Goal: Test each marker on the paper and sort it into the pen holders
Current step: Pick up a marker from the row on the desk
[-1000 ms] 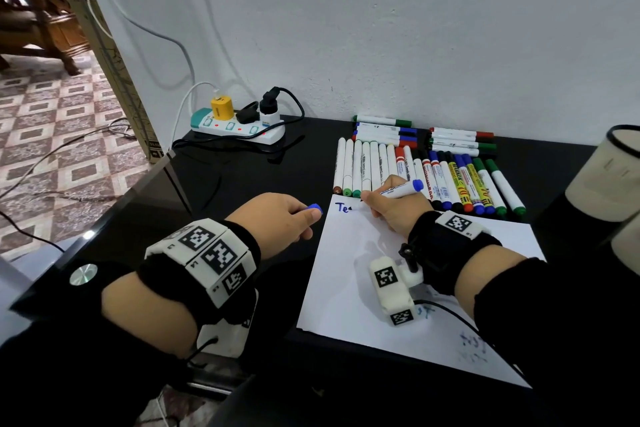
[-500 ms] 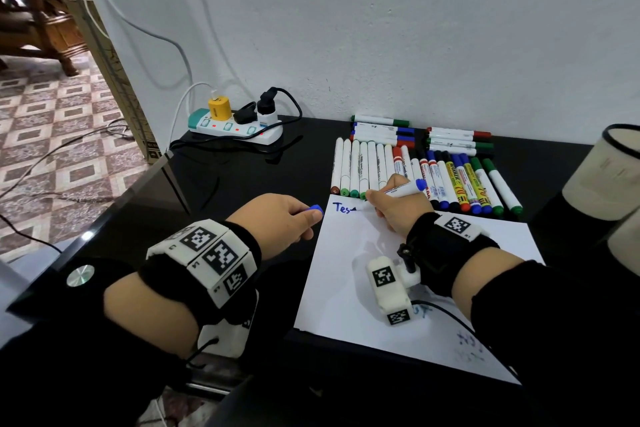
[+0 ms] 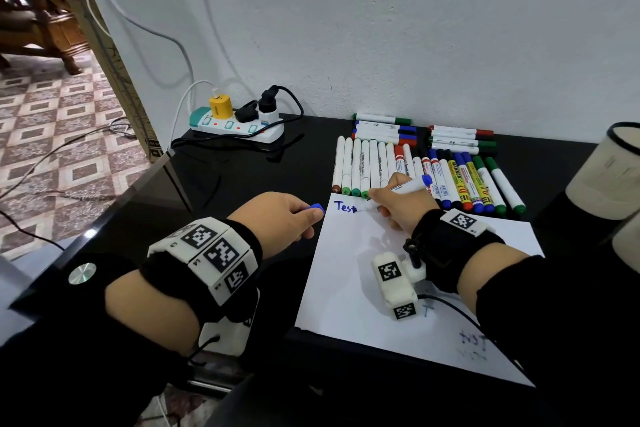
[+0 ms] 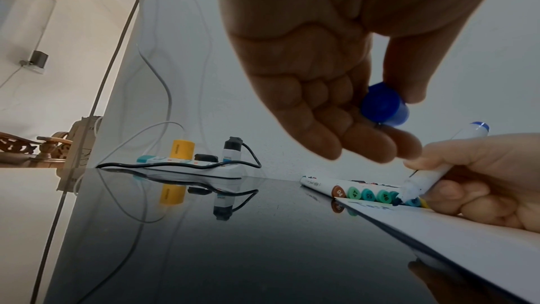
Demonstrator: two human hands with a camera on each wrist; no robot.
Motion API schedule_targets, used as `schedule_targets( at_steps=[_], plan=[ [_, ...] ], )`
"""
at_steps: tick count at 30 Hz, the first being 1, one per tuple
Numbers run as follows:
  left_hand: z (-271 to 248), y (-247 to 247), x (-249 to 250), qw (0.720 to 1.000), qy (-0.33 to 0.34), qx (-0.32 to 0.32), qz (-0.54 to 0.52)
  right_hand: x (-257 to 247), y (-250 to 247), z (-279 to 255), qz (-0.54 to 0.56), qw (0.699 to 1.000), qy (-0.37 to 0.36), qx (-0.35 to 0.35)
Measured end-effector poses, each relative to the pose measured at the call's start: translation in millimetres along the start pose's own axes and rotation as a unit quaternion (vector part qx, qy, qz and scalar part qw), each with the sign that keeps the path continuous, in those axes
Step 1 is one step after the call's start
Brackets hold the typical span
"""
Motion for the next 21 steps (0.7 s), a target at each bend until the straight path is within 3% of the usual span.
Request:
schedule_targets(
  at_steps=[9, 16, 21],
  plan=[
    [-1, -3, 4, 1.000, -0.004, -0.003, 0.003, -3, -2, 0, 0.018, 0.997, 0.034, -0.061],
    [-5, -10, 14, 1.000, 0.012, 0.000, 0.001, -14, -5, -7, 0.188, 0.977, 0.070, -0.075],
    [-15, -25, 42, 0.998, 0.056, 0.015, -0.029, -69, -22, -29, 0.215, 0.974, -0.007, -0.069]
  ],
)
Point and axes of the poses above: each hand's wrist, its own z-axis towards the middle knuckle, its own y-axis out of the palm, x = y × z, the point moved 7 cm from there along z, towards the middle knuckle, and after that the axes turned 5 degrees about y, right-handed, at the moved point
